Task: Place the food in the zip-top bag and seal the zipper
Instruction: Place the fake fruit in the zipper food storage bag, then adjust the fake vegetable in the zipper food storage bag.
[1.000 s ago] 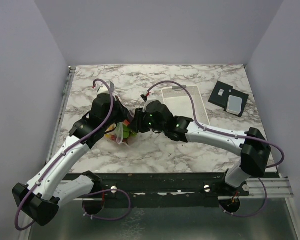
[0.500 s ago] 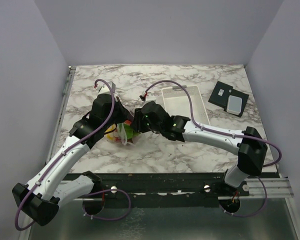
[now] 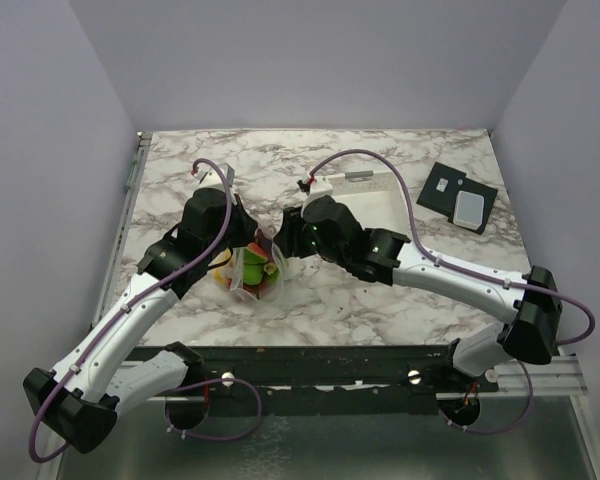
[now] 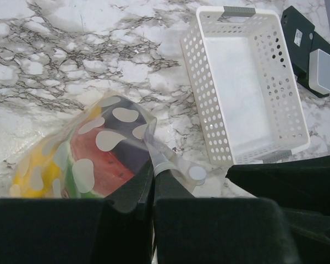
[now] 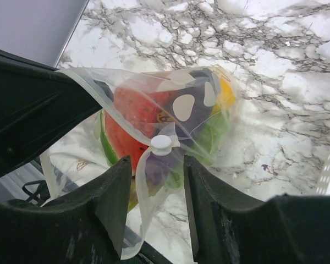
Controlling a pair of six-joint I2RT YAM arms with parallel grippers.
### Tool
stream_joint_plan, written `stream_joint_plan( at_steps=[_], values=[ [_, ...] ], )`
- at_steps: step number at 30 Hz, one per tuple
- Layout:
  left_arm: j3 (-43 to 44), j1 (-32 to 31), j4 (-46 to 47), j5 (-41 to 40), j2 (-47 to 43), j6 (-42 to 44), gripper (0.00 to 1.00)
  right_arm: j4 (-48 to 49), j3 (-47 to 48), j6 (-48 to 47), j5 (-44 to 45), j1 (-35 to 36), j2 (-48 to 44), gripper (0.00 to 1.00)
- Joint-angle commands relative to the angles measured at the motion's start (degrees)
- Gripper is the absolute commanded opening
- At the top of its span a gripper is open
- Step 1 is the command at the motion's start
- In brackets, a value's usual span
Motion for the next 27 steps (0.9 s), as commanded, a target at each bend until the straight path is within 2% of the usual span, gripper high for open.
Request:
stream_joint_plan(
  at_steps=[1, 7, 10, 15, 19, 27],
  values=[
    [1.12, -0.27, 0.72, 2.44, -0.81, 2.12, 0.0, -3.49, -0.5, -4.52, 0.19, 0.29, -2.17, 0.48],
    [1.59, -0.24, -0.31, 3.22, -0.11, 2.88, 0.0, -3.12, -2.37, -10.12, -11.73, 0.29, -6.83, 0.45],
    [1.77, -0.26, -0.45, 3.44, 0.32, 2.95, 0.0, -4.07, -3.33, -10.94, -15.15, 0.29, -8.8, 0.41],
    [1.79, -0.22, -0.46, 3.26, 0.93, 2.63, 0.0, -5.03, -4.6, -11.06, -18.46, 0.98, -9.95, 0.41],
    [1.95, -0.27, -0.47, 3.25, 1.44, 2.22, 0.0, -6.07, -4.33, -11.16, -18.35, 2.79, -8.21, 0.4],
    [2.12, -0.27, -0.46, 3.15, 1.49, 2.21, 0.0, -8.29, -2.72, -9.65, -12.74, 4.14, -3.33, 0.4]
  ],
)
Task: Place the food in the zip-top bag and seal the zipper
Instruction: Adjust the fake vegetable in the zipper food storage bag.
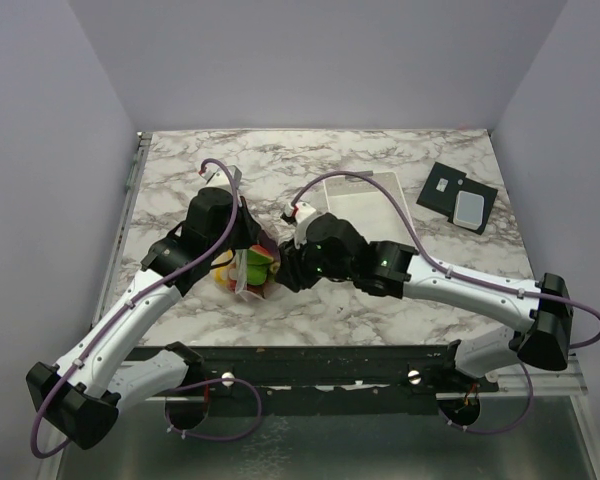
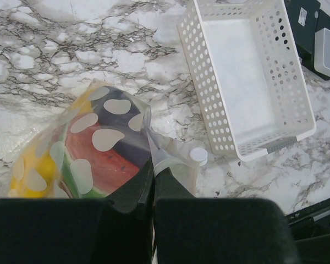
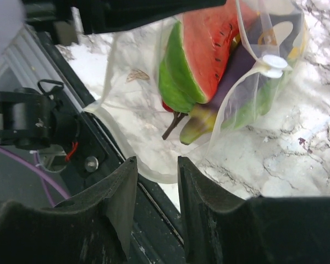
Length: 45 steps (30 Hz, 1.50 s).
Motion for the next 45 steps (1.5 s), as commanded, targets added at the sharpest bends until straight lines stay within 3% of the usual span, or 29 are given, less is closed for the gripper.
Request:
stream_joint_plan(
  at_steps=[1, 26, 30, 38, 45],
  values=[
    [2.16, -0.27, 0.18, 0.64, 0.11, 0.03, 0.0, -3.68, 1.31, 0.47, 2.93, 0.7, 3.1, 0.4],
    [2.8, -0.27, -0.38, 2.05, -0.28, 0.69, 0.0, -7.4, 7.31, 3.68, 11.42, 1.34, 11.71, 0.35],
    [2.86, -0.27, -0.46, 2.13, -0.44, 0.75, 0.0, -9.12, 8.46, 4.31, 13.1, 1.34, 13.08, 0.31],
    [2.47, -0.27, -0.48, 4.11, -0.98, 1.21, 0.0, -7.57, 8.82, 5.05, 14.77, 1.35, 13.57, 0.13],
    [3.42, -0.27, -0.52, 10.97, -1.33, 2.4, 0.0, -6.23, 11.5, 4.22, 16.28, 1.34, 15.67, 0.09]
  ],
)
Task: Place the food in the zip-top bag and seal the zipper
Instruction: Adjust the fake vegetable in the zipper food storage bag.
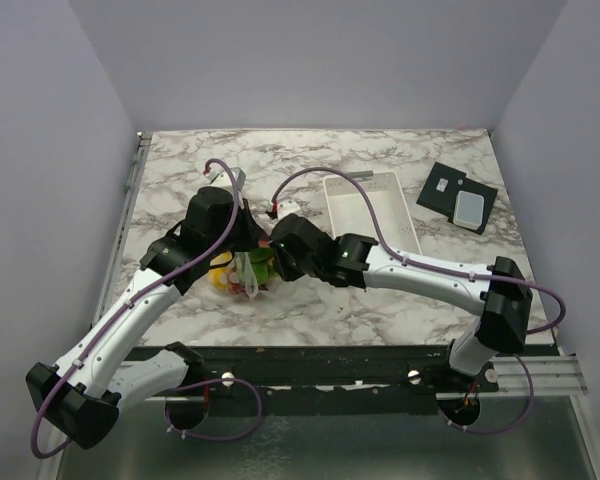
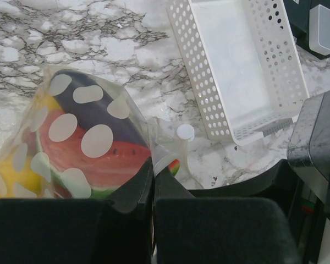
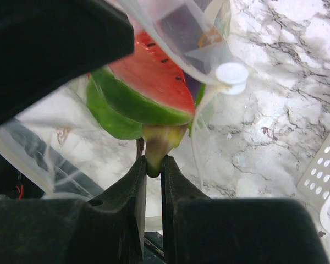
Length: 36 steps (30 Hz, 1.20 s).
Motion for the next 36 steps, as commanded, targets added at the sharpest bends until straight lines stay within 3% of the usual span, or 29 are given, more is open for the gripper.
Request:
stream_joint_plan(
  at_steps=[1, 14, 20, 36],
  values=[
    [2.83, -0.29, 1.21, 8.72, -1.44, 1.63, 0.0, 1.23, 3.44, -0.53, 2.91, 0.36, 2.6, 0.08],
    [4.13, -0.29, -1.17, 19.39, -1.19, 5.16, 0.0, 5.99, 5.27, -2.1, 6.68, -1.3, 6.15, 0.04],
    [4.32, -0.29, -2.39, 16.91, -1.32, 5.45, 0.0, 7.79, 4.23, -1.91, 5.95, -1.66, 4.94, 0.05],
    [5.19, -0.29, -3.62, 6.03, -0.51, 4.6, 0.0, 5.83, -1.3, -2.72, 0.5, -1.62, -2.33, 0.25]
  ],
)
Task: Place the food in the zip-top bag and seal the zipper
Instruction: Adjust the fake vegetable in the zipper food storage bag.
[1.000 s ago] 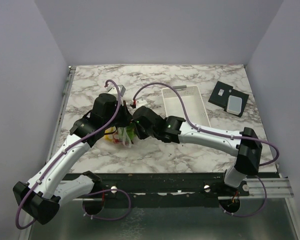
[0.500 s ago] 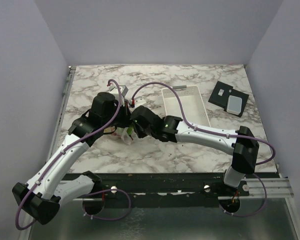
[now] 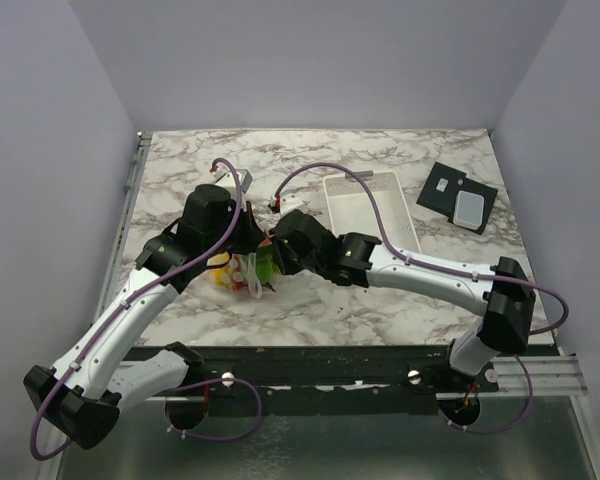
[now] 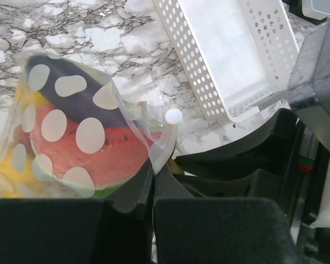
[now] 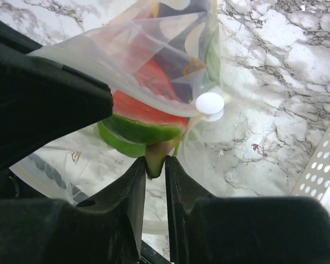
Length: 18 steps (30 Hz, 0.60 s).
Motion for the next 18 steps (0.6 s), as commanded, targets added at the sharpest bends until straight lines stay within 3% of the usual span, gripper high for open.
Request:
stream_joint_plan(
  at_steps=[1, 9, 18],
  values=[
    [2.9, -0.64, 0.5, -0.55, -0.36, -1.08, 0.0, 1.52, -1.22, -1.25, -2.69, -0.52, -3.01, 0.27],
    [3.79, -0.64, 0.01, -0.9, 0.55, -0.39, 0.0, -1.27, -2.44, -2.79, -6.45, -0.53, -5.49, 0.49],
    [5.21, -0.66, -2.03, 0.53, 1.54, 2.49, 0.0, -0.87, -5.43, -7.08, -8.58, -0.53, -12.85, 0.57]
  ],
)
